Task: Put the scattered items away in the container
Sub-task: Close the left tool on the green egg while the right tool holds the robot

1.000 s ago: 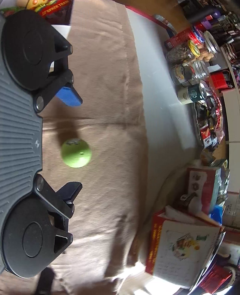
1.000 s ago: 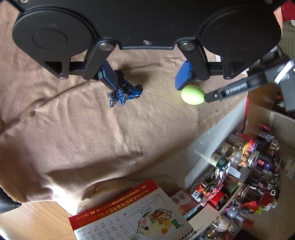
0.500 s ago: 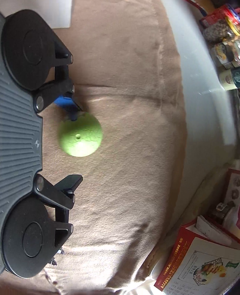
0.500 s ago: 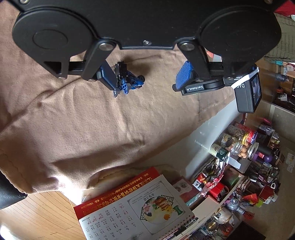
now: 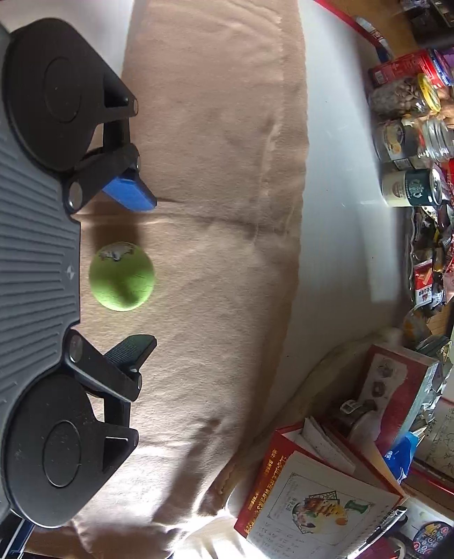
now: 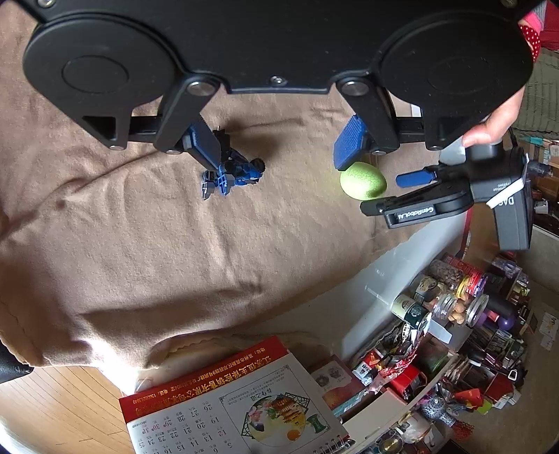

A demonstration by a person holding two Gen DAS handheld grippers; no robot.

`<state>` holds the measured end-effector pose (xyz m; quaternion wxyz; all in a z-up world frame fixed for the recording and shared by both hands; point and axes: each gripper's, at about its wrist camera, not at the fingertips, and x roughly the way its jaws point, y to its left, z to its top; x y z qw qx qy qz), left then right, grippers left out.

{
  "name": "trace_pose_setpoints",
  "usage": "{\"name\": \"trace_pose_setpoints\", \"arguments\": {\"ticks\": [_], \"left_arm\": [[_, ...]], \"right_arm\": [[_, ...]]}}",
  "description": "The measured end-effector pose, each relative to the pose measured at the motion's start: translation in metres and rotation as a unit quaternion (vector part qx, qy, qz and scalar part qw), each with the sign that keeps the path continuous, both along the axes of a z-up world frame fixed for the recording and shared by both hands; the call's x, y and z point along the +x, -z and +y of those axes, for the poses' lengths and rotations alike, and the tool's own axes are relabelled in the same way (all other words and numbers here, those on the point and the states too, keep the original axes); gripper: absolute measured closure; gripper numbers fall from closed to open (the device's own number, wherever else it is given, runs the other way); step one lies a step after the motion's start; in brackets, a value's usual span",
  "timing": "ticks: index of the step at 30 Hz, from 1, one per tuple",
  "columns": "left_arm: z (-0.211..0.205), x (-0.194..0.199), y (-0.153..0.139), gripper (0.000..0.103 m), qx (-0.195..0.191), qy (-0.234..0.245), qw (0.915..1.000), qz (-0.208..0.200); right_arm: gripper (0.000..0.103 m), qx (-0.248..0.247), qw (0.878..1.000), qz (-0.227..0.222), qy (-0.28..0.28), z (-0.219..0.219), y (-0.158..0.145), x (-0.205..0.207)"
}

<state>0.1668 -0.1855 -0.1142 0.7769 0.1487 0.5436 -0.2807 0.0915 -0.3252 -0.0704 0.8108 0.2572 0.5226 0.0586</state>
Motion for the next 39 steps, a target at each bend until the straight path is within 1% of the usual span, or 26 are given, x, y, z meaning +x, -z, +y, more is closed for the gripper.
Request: {"name": "trace_pose_setpoints", "arguments": {"ticks": [1,2,4,7,9,12,16,19,21,24,27,28,29,31,32,33,34,36,38,39], "left_arm": [[-0.004,0.001,0.004,0.044,0.008,0.009,0.9999,0.005],[-0.006,0.000,0.009,0.045,0.015,0.019,0.9996,0.011],[-0.011,-0.005,0.019,0.045,0.035,0.041,0.9984,0.017],[-0.014,-0.012,0.028,0.045,0.053,0.064,0.9965,0.006],[-0.013,-0.014,0.030,0.045,0.047,0.069,0.9965,0.006],[-0.012,-0.015,0.031,0.046,0.038,0.069,0.9967,0.018],[-0.008,-0.029,0.030,0.047,0.046,0.097,0.9940,0.022],[-0.001,-0.039,0.031,0.047,0.047,0.116,0.9916,0.035],[0.003,-0.045,0.029,0.050,0.049,0.124,0.9905,0.033],[0.005,-0.055,0.028,0.050,0.066,0.156,0.9845,0.046],[0.007,-0.066,0.034,0.049,0.114,0.178,0.9751,0.066],[0.009,-0.068,0.033,0.049,0.116,0.180,0.9745,0.068],[0.012,-0.068,0.028,0.049,0.108,0.175,0.9764,0.066],[0.014,-0.062,0.014,0.043,0.076,0.151,0.9838,0.059],[0.013,-0.058,0.008,0.034,0.062,0.136,0.9874,0.053],[0.010,-0.055,0.004,0.028,0.055,0.121,0.9903,0.042],[0.006,-0.051,0.001,0.028,0.055,0.110,0.9920,0.028],[-0.004,-0.046,0.001,0.028,0.065,0.106,0.9922,0.011],[-0.012,-0.042,0.006,0.029,0.072,0.099,0.9925,0.007],[-0.014,-0.040,0.009,0.029,0.069,0.096,0.9929,0.007]], "right_arm": [[0.034,0.001,1.000,-0.001,-0.001,0.000,-0.001,0.000],[0.034,0.000,1.000,-0.003,0.002,-0.001,-0.001,0.001],[0.034,0.001,1.000,-0.005,0.004,-0.003,-0.003,0.002],[0.034,0.003,1.000,-0.005,0.009,-0.004,-0.003,0.005],[0.034,0.001,1.000,-0.004,0.007,-0.002,-0.002,0.005],[0.034,0.000,1.000,-0.002,0.001,-0.001,-0.002,0.004],[0.034,-0.003,1.000,0.000,0.000,0.000,-0.001,0.004],[0.034,-0.003,1.000,0.000,-0.001,0.000,-0.001,0.003],[0.034,-0.001,1.000,0.000,-0.003,0.000,-0.001,0.003],[0.034,0.000,1.000,0.002,-0.003,0.000,0.000,0.002],[0.034,0.007,1.000,0.004,0.000,-0.003,0.000,0.002],[0.034,0.008,1.000,0.003,0.002,-0.004,-0.001,0.002],[0.034,0.009,1.000,0.002,0.003,-0.005,-0.002,0.002],[0.034,0.011,1.000,-0.002,0.004,-0.006,-0.003,0.001],[0.034,0.010,1.000,-0.004,0.003,-0.006,-0.004,0.001],[0.034,0.009,1.000,-0.004,0.003,-0.005,-0.004,0.001],[0.034,0.009,1.000,-0.004,0.004,-0.006,-0.004,0.001],[0.034,0.013,1.000,0.000,0.001,-0.005,-0.002,0.001],[0.034,0.014,1.000,0.001,0.002,-0.007,-0.002,0.001],[0.034,0.014,1.000,0.000,0.003,-0.007,-0.003,0.001]]}}
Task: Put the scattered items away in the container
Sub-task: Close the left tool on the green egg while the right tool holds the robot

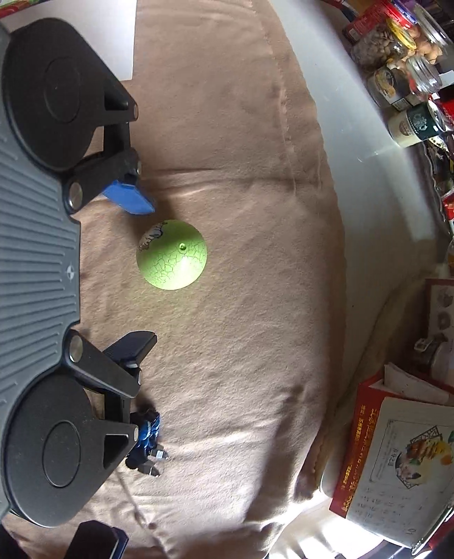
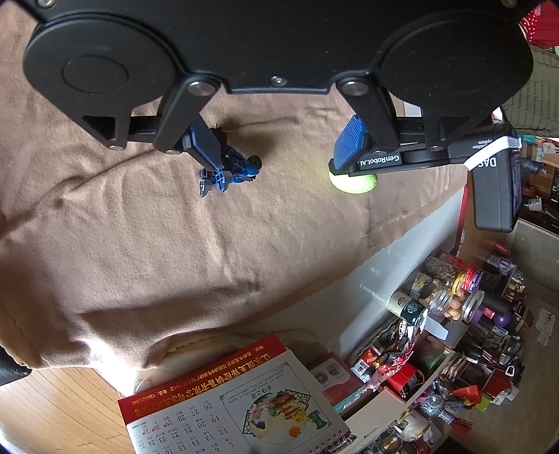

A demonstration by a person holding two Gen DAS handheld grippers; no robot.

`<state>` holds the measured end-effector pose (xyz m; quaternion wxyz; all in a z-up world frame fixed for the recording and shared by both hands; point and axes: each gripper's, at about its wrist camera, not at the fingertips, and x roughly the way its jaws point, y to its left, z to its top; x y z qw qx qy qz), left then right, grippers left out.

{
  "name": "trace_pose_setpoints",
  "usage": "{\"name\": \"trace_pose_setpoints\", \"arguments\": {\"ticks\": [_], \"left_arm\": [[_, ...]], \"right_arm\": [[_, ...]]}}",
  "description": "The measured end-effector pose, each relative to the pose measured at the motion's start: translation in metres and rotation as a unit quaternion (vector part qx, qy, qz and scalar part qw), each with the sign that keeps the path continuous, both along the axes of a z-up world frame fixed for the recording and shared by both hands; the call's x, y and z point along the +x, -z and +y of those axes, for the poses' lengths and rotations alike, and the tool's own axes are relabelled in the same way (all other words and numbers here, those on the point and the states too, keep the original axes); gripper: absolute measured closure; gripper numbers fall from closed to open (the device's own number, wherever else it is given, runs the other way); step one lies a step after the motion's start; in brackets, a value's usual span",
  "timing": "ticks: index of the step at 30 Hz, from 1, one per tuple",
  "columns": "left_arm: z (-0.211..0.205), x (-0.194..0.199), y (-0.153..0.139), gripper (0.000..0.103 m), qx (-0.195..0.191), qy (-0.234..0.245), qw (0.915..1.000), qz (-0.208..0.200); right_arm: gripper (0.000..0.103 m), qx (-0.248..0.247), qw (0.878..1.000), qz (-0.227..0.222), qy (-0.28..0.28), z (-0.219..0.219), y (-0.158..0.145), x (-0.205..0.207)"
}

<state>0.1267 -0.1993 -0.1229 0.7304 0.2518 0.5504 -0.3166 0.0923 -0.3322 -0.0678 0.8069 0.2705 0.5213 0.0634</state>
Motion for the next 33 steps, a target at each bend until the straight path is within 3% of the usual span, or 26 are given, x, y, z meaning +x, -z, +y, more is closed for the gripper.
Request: {"name": "trace_pose_setpoints", "arguments": {"ticks": [4,6,15,24,33], "left_arm": [[-0.008,0.005,0.010,0.034,0.000,-0.004,1.0000,0.000],[-0.009,0.006,0.013,0.044,0.006,-0.005,1.0000,-0.002],[-0.013,0.009,0.025,0.045,0.011,-0.012,0.9999,-0.005],[-0.021,0.001,0.030,0.051,0.007,0.012,0.9989,-0.044],[0.004,-0.001,0.013,0.052,-0.018,0.001,0.9997,-0.013]], "right_arm": [[0.034,0.006,1.000,-0.003,0.006,-0.003,-0.002,0.000],[0.034,0.006,1.000,-0.003,0.007,-0.004,-0.002,0.001],[0.034,0.004,1.000,0.000,0.006,-0.004,0.000,0.002],[0.034,-0.009,1.000,0.013,0.000,-0.002,0.007,0.006],[0.034,-0.052,0.998,0.037,-0.016,0.000,0.024,0.022]]}}
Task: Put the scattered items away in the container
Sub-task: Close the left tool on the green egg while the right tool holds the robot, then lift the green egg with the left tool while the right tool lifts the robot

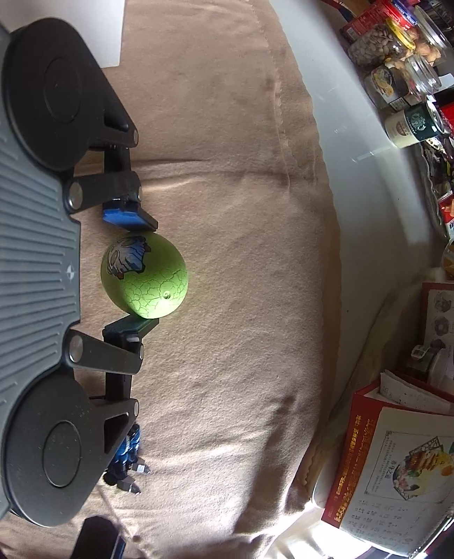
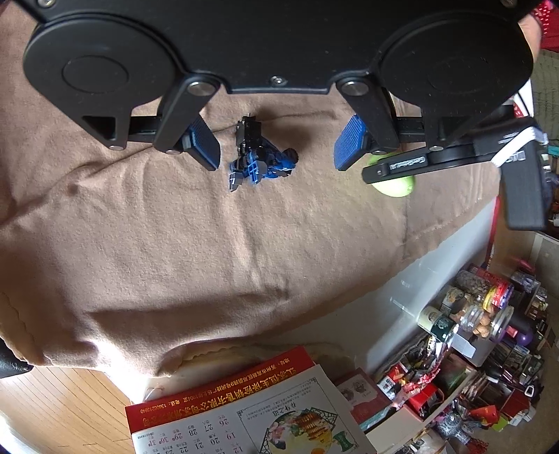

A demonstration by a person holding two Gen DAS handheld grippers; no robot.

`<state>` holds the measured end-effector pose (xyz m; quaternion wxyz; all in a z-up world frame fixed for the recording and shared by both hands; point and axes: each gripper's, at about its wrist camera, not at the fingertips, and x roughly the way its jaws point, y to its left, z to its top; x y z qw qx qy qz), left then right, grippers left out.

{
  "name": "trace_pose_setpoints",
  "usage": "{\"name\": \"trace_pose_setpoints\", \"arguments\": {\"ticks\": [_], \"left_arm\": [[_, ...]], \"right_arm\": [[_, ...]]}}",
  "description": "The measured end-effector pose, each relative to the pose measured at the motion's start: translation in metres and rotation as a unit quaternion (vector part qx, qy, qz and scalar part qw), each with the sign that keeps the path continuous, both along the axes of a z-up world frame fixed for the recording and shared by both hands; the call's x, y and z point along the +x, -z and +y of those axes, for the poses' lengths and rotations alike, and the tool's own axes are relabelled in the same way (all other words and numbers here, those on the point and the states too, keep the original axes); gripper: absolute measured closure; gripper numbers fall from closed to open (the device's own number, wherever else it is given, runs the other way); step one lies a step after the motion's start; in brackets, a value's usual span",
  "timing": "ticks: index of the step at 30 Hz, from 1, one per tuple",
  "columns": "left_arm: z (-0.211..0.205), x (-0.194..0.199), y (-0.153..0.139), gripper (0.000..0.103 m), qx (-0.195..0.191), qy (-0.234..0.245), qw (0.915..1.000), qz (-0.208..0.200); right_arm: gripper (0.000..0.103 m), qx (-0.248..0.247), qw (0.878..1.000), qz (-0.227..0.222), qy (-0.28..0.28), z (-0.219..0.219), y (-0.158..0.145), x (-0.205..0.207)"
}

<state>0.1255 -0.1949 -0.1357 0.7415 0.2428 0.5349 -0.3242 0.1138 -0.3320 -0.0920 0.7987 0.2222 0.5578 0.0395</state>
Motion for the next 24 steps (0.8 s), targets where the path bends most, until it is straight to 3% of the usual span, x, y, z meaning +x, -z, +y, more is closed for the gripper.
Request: {"name": "trace_pose_setpoints", "arguments": {"ticks": [6,12,15,24], "left_arm": [[0.047,-0.020,-0.019,0.051,-0.015,0.019,0.9997,0.004],[0.100,-0.034,-0.008,0.051,-0.028,0.011,0.9993,0.022],[0.107,-0.036,0.000,0.051,-0.015,0.015,0.9996,0.019],[0.103,-0.041,-0.013,0.051,-0.030,0.035,0.9989,0.003]], "right_arm": [[0.034,0.004,0.999,0.025,-0.044,0.013,0.021,0.008],[0.034,-0.037,0.997,0.040,-0.063,0.034,0.039,0.011],[0.034,-0.052,0.996,0.035,-0.058,0.041,0.041,0.012],[0.027,-0.113,0.992,0.023,-0.059,0.065,0.045,0.022]]}}
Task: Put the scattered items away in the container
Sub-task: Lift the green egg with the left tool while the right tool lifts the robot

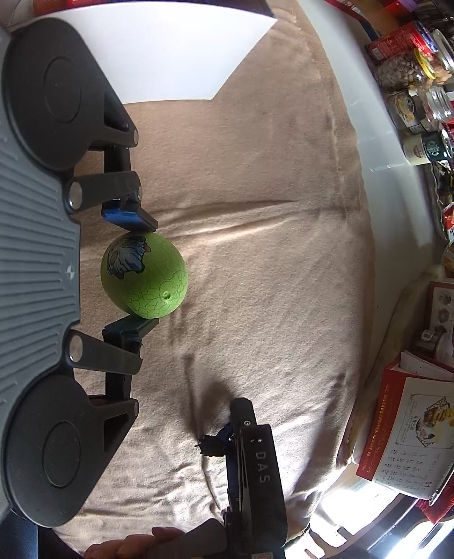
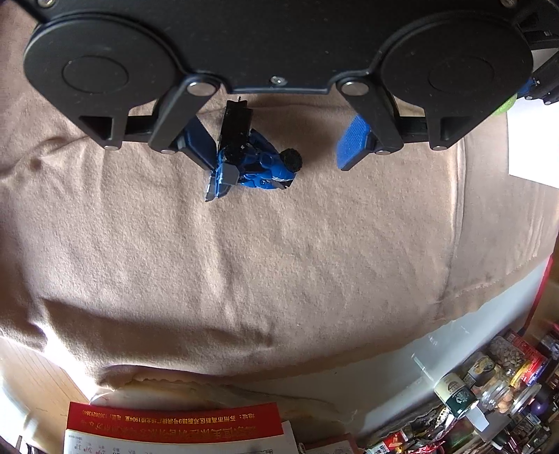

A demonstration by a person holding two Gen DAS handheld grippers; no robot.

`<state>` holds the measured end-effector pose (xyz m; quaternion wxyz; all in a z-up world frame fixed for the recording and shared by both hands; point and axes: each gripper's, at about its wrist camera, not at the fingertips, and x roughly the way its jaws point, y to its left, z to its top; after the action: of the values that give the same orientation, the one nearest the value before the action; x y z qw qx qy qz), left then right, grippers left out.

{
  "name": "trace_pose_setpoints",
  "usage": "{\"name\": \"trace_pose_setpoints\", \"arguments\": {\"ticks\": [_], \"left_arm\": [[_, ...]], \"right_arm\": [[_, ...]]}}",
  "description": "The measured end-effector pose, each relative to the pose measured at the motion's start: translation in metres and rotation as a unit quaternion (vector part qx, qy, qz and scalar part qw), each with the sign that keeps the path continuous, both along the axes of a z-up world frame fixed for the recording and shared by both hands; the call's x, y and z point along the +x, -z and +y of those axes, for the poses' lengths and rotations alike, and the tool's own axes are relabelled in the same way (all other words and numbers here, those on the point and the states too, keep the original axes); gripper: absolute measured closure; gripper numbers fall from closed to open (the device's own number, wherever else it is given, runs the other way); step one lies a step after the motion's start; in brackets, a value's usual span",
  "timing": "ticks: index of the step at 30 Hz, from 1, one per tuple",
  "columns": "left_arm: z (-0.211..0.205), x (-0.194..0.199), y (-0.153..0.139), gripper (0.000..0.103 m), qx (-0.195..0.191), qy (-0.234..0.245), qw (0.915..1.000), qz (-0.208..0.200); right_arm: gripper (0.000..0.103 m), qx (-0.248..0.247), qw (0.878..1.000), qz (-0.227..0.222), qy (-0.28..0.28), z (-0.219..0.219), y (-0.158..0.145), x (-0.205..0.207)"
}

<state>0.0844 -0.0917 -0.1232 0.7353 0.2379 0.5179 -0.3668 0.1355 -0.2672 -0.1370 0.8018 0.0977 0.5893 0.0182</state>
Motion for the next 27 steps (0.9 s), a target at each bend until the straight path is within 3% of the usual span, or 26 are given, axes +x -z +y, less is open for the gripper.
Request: {"name": "trace_pose_setpoints", "arguments": {"ticks": [6,11,18,19,21,22,27], "left_arm": [[-0.001,-0.005,0.004,0.051,0.015,0.014,0.9996,-0.019],[-0.001,-0.005,0.004,0.051,0.016,0.016,0.9996,-0.018],[-0.001,-0.005,0.005,0.051,0.017,0.019,0.9995,-0.018],[-0.002,-0.006,0.005,0.051,0.018,0.019,0.9995,-0.017],[-0.002,-0.006,0.006,0.051,0.019,0.020,0.9995,-0.015],[-0.002,-0.006,0.007,0.051,0.020,0.020,0.9995,-0.014],[-0.002,-0.005,0.007,0.051,0.019,0.020,0.9995,-0.012]], "right_arm": [[0.028,-0.067,0.997,-0.010,-0.025,0.019,0.005,0.003],[0.029,-0.096,0.994,0.015,-0.042,0.024,0.022,0.005],[0.029,-0.059,0.998,0.016,-0.023,0.011,0.021,0.006],[0.031,-0.051,0.998,0.017,-0.020,0.008,0.021,0.006],[0.049,-0.048,0.999,0.017,-0.010,0.003,0.018,0.006],[0.050,-0.041,0.999,0.019,-0.006,0.000,0.017,0.006],[0.052,0.088,0.994,0.045,0.052,-0.036,0.015,0.002]]}}
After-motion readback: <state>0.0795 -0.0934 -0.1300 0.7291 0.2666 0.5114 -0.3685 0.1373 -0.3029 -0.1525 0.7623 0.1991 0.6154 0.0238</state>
